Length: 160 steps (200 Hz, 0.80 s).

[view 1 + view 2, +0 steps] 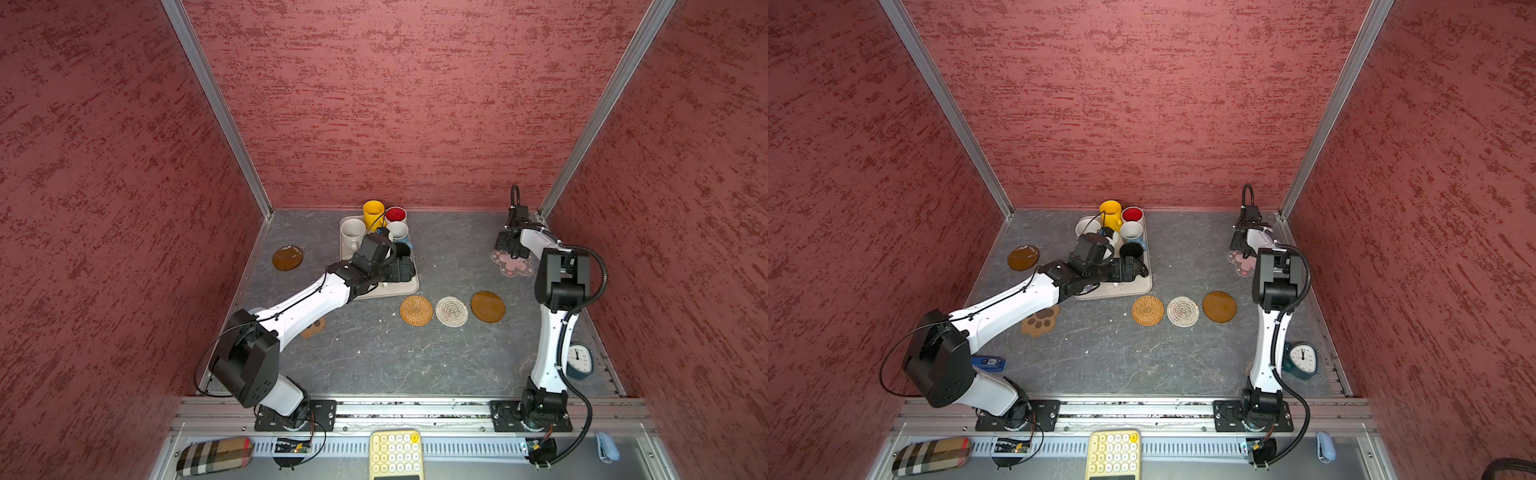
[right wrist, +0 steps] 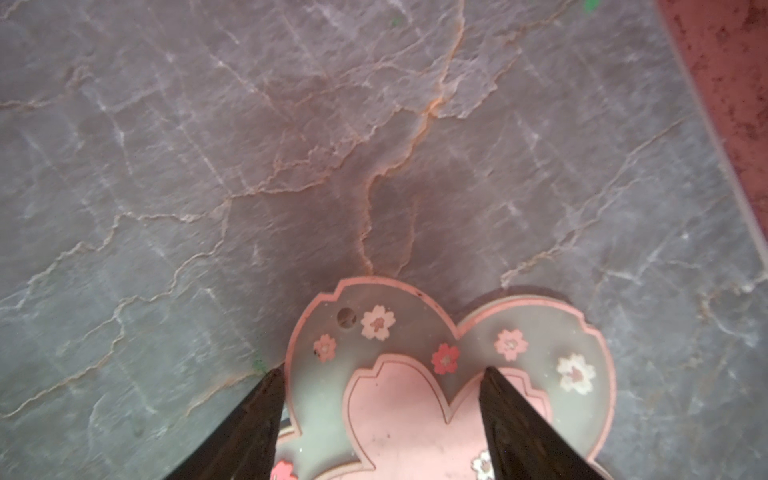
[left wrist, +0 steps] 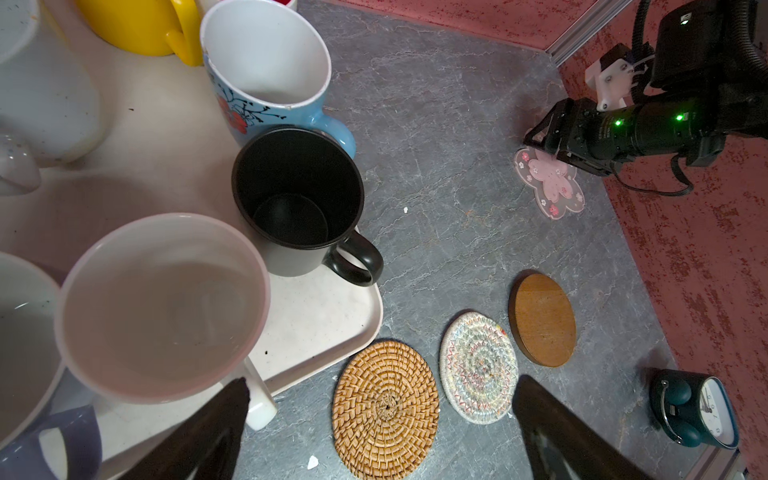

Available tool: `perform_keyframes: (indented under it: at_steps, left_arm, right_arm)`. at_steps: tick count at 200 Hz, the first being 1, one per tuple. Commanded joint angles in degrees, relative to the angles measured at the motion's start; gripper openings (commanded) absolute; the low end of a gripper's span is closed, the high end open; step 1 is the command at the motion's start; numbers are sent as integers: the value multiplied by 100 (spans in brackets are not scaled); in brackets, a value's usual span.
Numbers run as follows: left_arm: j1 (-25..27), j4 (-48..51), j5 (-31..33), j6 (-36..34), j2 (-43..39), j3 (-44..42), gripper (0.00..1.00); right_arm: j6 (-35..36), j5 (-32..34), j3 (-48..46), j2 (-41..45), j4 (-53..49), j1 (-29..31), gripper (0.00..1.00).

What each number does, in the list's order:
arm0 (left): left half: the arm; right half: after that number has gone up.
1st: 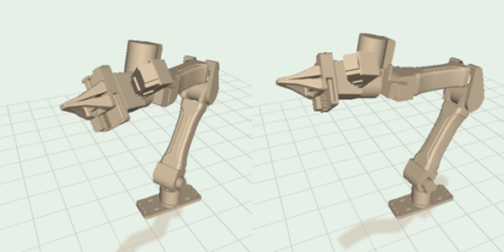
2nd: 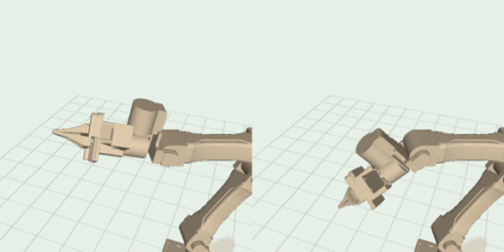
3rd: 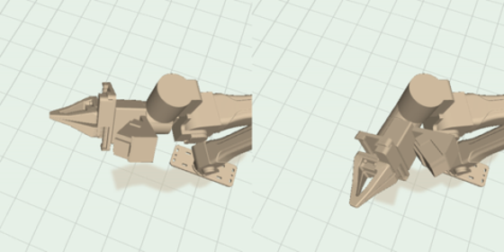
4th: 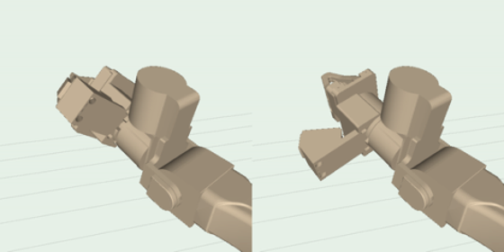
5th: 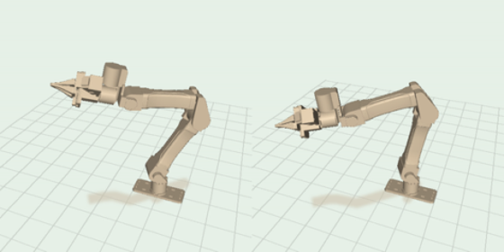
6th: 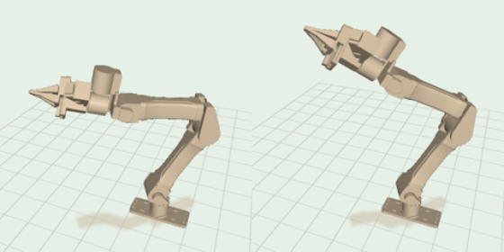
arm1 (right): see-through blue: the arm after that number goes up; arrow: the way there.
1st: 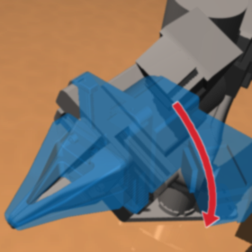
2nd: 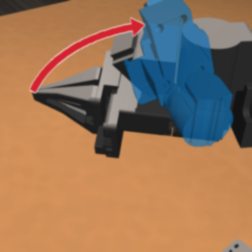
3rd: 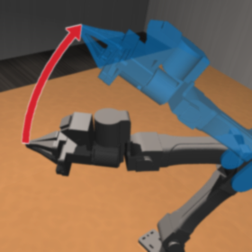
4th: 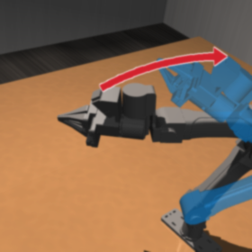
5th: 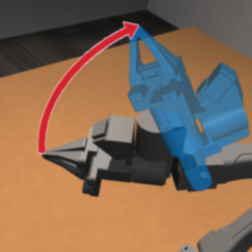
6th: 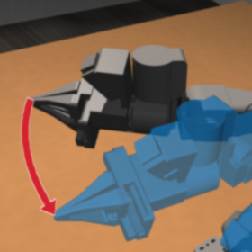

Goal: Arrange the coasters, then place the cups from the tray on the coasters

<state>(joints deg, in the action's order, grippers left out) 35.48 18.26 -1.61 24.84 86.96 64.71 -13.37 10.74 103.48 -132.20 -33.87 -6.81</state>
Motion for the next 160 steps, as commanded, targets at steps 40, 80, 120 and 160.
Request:
perform_keyframes:
  at_steps: [40,80,120,160]
  left_arm:
    - [-58,-27,157,-70,-31,56,99]
    - [-188,163,112,-180,196,360,99]
    - [-308,241,25,-251,347,529,100]
    - [-374,275,-41,-292,440,661,100]
  right_arm:
    - [923,-258,683,-135,-153,-80,74]
    - [1280,-641,1358,-427,-340,-172,75]
    - [1405,-924,1517,-629,-364,-240,75]
    - [1413,-969,1614,-820,-430,-243,75]
